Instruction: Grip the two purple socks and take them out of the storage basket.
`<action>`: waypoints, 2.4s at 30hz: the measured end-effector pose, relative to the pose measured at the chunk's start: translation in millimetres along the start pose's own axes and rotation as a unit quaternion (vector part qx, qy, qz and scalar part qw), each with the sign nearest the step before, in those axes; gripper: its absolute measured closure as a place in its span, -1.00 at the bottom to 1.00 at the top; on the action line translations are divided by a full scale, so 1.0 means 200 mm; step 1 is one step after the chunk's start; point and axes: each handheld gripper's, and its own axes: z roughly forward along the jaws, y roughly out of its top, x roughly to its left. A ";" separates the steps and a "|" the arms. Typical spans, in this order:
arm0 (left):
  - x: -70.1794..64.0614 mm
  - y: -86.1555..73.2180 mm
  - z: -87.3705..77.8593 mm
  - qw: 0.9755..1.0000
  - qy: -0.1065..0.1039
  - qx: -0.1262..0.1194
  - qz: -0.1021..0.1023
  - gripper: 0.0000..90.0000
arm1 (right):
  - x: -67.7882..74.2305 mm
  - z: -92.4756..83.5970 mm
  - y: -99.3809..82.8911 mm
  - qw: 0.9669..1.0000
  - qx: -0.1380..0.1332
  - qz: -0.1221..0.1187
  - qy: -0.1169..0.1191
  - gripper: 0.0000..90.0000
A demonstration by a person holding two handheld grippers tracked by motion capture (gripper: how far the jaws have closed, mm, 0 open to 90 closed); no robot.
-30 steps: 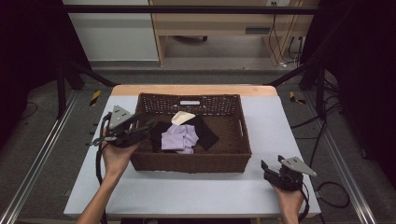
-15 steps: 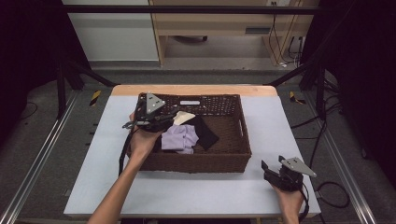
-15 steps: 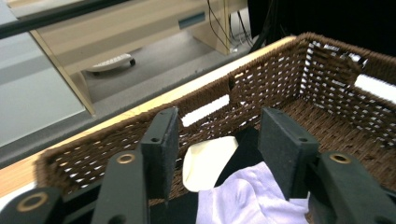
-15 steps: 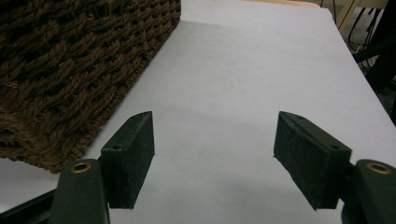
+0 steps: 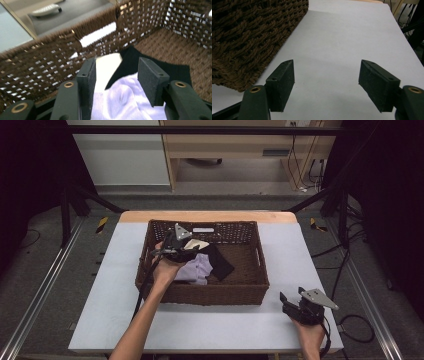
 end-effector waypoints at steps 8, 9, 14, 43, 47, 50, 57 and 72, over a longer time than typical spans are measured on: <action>-0.01 -0.03 0.06 0.998 -0.005 0.059 0.009 0.12 | 0.01 0.00 0.00 1.000 -0.002 -0.009 -0.001 -0.39; -0.02 -0.03 0.07 0.998 -0.002 0.066 0.013 0.12 | 0.01 0.00 0.00 1.000 -0.002 -0.010 -0.002 -0.39; -0.03 -0.05 0.11 0.995 0.004 0.097 0.030 0.12 | 0.01 0.00 -0.01 1.000 -0.004 -0.007 -0.003 -0.41; 0.00 -0.09 0.19 0.978 -0.023 0.207 -0.002 0.91 | 0.02 -0.01 -0.01 1.000 -0.002 -0.014 0.002 -0.42; 0.01 -0.07 0.15 0.985 -0.015 0.171 -0.011 0.92 | 0.01 -0.01 -0.01 1.000 -0.002 -0.009 0.001 -0.42; 0.00 -0.06 0.10 0.992 -0.011 0.124 -0.010 0.93 | 0.01 -0.01 -0.01 1.000 -0.002 -0.007 0.001 -0.42; 0.03 -0.05 0.02 0.998 -0.001 0.059 -0.032 0.94 | 0.01 -0.01 -0.01 1.000 0.000 -0.003 0.000 -0.41; 0.06 -0.01 -0.13 0.994 -0.016 -0.076 -0.074 0.94 | 0.01 -0.01 -0.01 1.000 -0.003 -0.004 -0.001 -0.42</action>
